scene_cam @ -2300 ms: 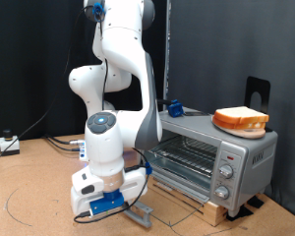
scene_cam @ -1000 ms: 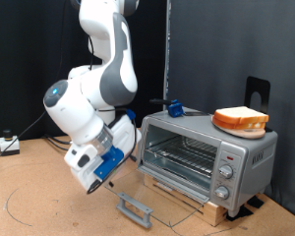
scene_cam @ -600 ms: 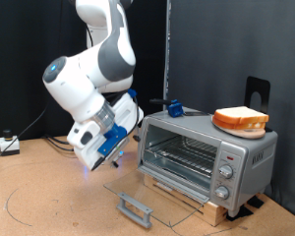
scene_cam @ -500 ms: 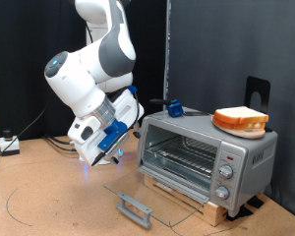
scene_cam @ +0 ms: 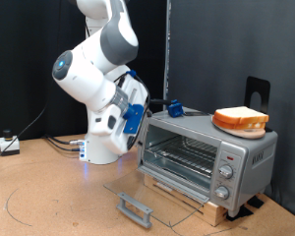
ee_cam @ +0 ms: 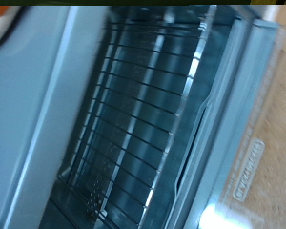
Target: Make a piece of toast with the oven
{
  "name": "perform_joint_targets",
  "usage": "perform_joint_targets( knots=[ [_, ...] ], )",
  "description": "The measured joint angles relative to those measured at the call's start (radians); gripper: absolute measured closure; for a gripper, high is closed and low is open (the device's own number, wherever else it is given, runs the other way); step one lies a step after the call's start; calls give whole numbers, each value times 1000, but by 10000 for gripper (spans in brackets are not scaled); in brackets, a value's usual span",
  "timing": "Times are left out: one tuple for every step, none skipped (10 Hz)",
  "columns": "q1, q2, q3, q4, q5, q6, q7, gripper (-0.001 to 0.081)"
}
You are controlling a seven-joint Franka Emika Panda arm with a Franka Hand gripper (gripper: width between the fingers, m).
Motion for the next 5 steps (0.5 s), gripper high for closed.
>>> perform_joint_targets(
  knots=[
    [5, -30, 12, -9, -3, -2, -74, -1],
    [12, -63, 28, -20, -33, 8, -144, -1],
    [18, -102, 51, -37, -75, 52, -196, -1],
    [23, -147, 80, -62, -98, 121, -225, -1],
    [25, -204, 100, -109, -118, 188, -248, -1]
  ],
)
